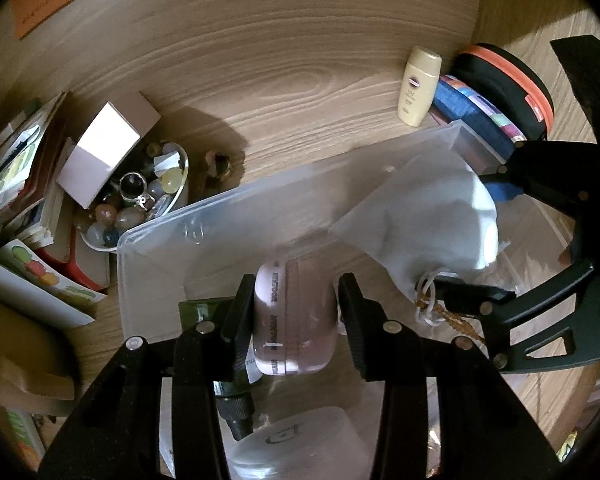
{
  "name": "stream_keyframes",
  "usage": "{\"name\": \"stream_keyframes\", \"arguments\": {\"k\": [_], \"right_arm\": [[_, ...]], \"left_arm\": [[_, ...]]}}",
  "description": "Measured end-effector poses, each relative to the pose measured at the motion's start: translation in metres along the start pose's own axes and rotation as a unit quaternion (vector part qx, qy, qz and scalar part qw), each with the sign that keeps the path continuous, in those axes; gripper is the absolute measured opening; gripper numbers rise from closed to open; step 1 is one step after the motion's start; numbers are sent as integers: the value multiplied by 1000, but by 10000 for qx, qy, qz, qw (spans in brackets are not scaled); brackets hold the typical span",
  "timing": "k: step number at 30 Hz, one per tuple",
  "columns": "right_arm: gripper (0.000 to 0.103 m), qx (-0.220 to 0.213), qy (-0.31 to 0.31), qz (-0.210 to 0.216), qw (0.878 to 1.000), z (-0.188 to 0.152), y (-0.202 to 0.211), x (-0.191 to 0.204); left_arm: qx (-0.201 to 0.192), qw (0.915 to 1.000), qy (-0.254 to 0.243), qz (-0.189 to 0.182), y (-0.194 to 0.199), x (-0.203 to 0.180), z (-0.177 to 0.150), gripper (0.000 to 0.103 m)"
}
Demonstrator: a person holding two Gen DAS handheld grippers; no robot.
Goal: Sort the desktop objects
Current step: 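Open both tools to release the speaker and pouch into the clear box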
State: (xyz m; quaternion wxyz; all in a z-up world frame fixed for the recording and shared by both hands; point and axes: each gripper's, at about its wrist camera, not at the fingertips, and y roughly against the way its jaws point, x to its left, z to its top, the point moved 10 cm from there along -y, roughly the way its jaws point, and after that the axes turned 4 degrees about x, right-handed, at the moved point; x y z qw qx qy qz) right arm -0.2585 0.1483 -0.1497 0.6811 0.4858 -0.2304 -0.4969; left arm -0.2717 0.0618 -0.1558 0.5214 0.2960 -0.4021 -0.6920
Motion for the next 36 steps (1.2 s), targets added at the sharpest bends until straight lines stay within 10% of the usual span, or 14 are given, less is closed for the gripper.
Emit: {"name": "stream_keyframes", "arguments": {"k": [10,36], "right_arm": [[77,118,-221,-259,9993,-5,-2,-9],[79,-385,-150,-904,9950,-7,62,13]], "left_arm": [[-152,9996,-99,216,7,2,2,68],[-963,9946,-156,357,82,3,-7,88]]}}
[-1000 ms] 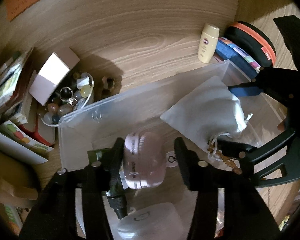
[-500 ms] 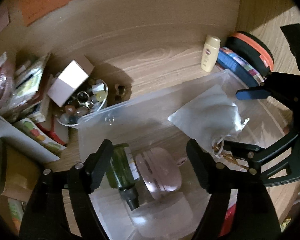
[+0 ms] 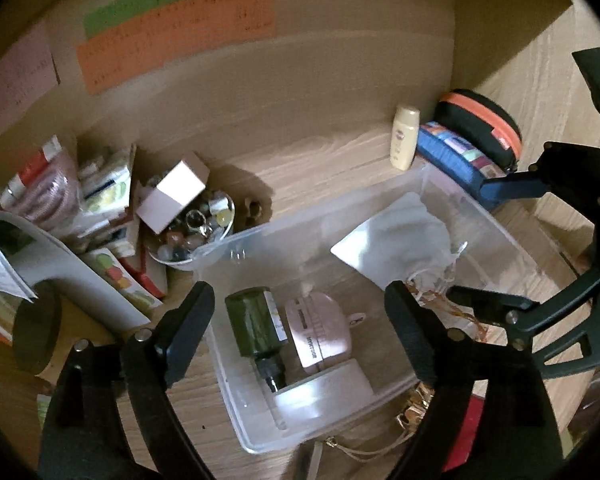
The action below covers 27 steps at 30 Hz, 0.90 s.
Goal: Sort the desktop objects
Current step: 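Open both tools to release the speaker and pouch into the clear box, then withdraw both tools from the box toward the remaining desk items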
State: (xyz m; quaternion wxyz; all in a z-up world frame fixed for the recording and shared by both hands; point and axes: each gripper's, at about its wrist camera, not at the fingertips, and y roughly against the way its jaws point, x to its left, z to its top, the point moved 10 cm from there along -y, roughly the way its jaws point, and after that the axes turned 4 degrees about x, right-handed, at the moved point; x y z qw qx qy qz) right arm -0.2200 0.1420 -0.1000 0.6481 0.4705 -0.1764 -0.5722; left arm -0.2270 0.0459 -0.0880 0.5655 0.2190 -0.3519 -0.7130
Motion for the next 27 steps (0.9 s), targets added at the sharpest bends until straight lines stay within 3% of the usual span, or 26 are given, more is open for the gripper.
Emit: {"name": "stream_keyframes", "arguments": {"k": [9,27], "right_arm": [[79,-392,94,-266,9988,1,39,15],[81,-1004,-235,-52,9947,-1,88,27]], "left_arm": [[-291,9995,-82,33,27,-2,-2,92],[-750,9967,0,313,79,14,-27,97]]}}
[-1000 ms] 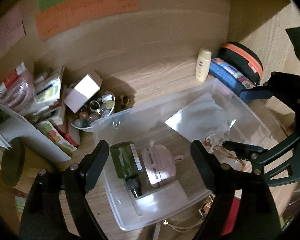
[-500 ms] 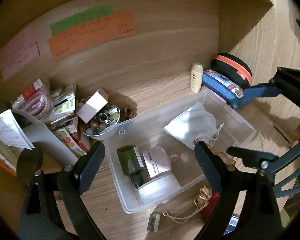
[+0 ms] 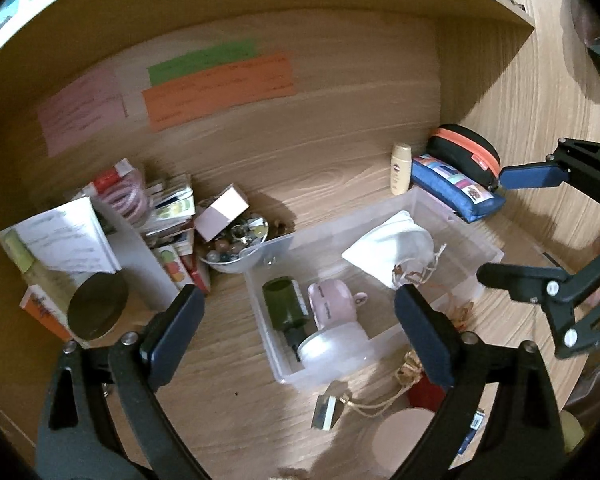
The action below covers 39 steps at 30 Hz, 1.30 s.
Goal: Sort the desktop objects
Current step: 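Withdraw both tools from the box toward the remaining desk items, then move the left tool to the white seashell while the right tool moves to the beaded orange cord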
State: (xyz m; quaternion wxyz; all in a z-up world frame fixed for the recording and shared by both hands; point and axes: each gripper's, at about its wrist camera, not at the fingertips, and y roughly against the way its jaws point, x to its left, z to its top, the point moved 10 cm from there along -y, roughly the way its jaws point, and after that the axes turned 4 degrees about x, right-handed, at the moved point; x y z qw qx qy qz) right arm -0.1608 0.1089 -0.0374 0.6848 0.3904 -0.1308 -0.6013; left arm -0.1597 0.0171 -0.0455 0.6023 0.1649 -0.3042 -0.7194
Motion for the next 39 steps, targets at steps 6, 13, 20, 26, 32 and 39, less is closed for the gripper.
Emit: {"name": "stream_keyframes", "arguments": {"k": [6,13,20,26,32,39], "right_arm": [[81,30,-162,79,9998,-11,-1,2],[82,-4,-355,121,9993,-25,4,1],[84,10,-470,128,9988,-45,5,2],[84,163,-625,238,9976,-63,-7,3],[84,394,-778,462,9951,-84,-25,11],[84,711,-949,468,9918,-108,-51,13]], "left_arm": [[5,9999,92,73,9,10,-15,97],[100,9996,237,112,13,24,-39,97],[464,9976,495,168,2,39,-76,97],[703,9946,727,215,-1,48,-111,97],[939,9913,901,181,-6,53,-142,97],[1120,9898,874,69,-14,45,-166,97]]}}
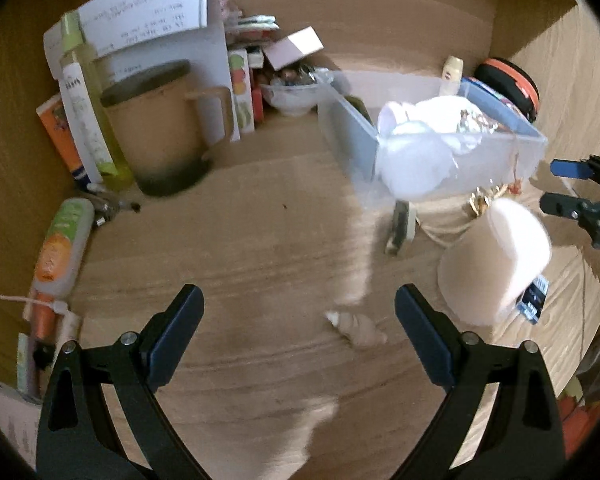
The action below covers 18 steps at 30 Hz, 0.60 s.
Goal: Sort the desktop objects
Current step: 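Move the left tool to the white seashell while the right tool moves to the beaded orange cord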
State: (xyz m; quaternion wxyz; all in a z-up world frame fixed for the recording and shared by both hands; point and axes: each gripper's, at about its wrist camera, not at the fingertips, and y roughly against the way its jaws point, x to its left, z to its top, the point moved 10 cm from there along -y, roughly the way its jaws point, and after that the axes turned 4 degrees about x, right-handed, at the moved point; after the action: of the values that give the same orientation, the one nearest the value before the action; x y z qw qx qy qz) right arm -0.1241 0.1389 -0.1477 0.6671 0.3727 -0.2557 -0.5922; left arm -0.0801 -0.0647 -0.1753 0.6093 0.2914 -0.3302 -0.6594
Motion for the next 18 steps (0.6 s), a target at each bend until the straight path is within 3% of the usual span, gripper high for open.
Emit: {"name": "stream_keyframes", "arguments": {"k": [8,10,12,18], "right_arm": [[84,212,-432,278,9985,-11,-25,-11],[84,224,-497,319,9980,-11,-29,-12],[84,230,-501,323,9980,-11,-33,-13],[84,270,-537,382,9975,-10,-44,-12]], "left_arm": [[14,9997,-244,-54,-6,-15,-10,96],[19,9995,-300,-25,-7,-17,-10,83],[97,9994,-326,-81,-11,-19,-11,77],[159,9993,-351,-30,-16,-18,-12,73]]}}
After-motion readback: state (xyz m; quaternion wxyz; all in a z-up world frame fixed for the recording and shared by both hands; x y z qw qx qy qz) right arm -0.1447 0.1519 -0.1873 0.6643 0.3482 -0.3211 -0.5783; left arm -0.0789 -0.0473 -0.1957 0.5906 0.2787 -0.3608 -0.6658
